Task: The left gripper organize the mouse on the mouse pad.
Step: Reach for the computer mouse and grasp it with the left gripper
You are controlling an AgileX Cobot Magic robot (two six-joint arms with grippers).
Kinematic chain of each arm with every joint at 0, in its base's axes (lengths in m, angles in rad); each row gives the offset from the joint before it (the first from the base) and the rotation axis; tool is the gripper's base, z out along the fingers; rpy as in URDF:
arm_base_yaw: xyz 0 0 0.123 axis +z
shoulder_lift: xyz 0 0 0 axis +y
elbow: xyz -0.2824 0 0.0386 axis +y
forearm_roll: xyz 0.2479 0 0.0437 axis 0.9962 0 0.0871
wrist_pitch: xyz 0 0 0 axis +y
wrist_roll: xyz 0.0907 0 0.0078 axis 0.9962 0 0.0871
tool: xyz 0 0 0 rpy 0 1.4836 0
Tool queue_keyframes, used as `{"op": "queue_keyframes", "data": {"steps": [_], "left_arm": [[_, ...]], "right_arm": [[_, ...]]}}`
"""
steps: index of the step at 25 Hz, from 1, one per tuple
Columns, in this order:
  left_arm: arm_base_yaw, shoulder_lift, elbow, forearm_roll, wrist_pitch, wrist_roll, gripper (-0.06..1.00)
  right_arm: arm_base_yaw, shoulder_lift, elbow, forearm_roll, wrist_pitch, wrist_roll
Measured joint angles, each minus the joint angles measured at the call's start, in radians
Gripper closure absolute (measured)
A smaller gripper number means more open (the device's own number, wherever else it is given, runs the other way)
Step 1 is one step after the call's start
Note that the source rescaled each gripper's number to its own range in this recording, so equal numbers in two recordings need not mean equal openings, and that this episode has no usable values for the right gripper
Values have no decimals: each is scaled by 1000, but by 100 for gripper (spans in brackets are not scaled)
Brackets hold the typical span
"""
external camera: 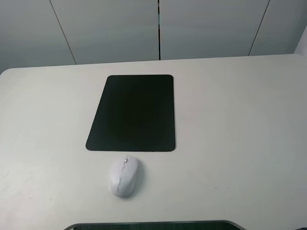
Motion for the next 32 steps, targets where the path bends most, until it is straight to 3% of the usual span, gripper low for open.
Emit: {"op": "queue_keyframes", "data": {"steps": [32], "left_arm": [[0,1,0,27,0,6,-3]], "right_arm": [[0,0,0,0,0,0]]}}
